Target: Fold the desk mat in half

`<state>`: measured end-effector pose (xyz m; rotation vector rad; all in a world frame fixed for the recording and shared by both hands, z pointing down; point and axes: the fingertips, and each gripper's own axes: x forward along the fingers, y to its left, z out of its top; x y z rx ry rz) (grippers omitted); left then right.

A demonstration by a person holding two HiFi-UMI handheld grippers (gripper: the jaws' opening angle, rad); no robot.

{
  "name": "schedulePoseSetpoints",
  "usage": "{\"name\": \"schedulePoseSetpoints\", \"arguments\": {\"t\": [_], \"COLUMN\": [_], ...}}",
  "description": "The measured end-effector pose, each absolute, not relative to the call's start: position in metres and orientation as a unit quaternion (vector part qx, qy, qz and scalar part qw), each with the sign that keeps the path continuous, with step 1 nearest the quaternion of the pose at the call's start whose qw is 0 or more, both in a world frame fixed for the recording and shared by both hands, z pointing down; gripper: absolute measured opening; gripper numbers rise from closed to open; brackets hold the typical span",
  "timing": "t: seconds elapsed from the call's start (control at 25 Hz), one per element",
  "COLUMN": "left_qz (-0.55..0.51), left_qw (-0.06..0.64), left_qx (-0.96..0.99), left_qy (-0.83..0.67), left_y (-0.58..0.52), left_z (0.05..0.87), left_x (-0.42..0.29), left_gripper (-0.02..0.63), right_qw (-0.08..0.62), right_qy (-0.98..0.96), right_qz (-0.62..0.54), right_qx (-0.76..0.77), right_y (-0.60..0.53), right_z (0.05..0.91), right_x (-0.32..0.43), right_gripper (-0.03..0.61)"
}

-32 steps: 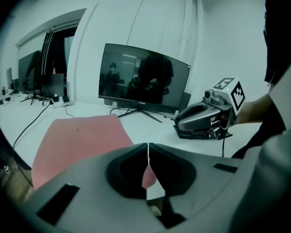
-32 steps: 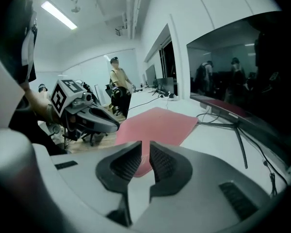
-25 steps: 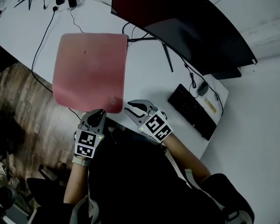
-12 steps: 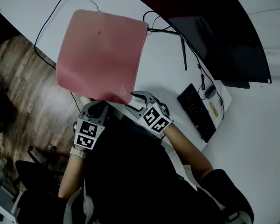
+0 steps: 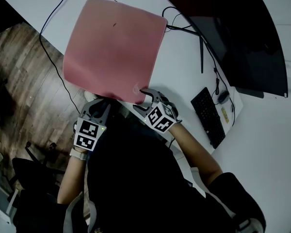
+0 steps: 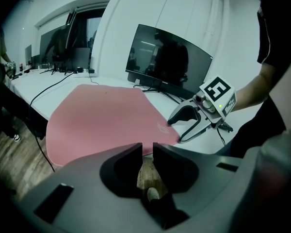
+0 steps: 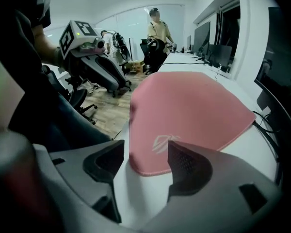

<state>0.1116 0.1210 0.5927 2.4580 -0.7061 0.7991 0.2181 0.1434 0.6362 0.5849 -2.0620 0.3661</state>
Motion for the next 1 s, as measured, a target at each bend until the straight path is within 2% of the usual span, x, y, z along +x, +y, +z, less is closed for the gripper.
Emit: {"name": "schedulePoseSetpoints", "arguments": {"t": [0.28,0.64,0.72,0.84,1.0], "left_qz": [0.29,0.289,0.288,0.287,0.288], "left_qw": [0.242,0.245,0.244,0.242,0.237], "left_qx": [0.888,0.885,0.886,0.887,0.889], "left_qy": [-0.263,-0.269,-0.269,-0.269,-0.267], "left_y": [0.124,0.12,0.118,0.114,0.109], "left_z": [0.601,0.602,0.601,0.598,0.594], "left_x": [0.098,0.086,0.086,0.084,0.085], "left_gripper": [0.061,0.061,0.061,0.061,0.061], "right_qw": [0.5,0.504,0.505,0.509,0.508], "right_qy": [-0.826,-0.819,-0.818,-0.815,-0.814], "right_qz": [0.134,0.143,0.139,0.13,0.13], "right_qx": [0.223,0.235,0.237,0.245,0.249], "right_y": [0.146,0.141,0.14,0.135,0.132], "right_z": [0.656,0.657,0.656,0.655,0.646], "right_x": [0.218,0.22,0.221,0.224,0.224], "right_gripper": [0.276,0.272,0.261,0.188,0.171]}}
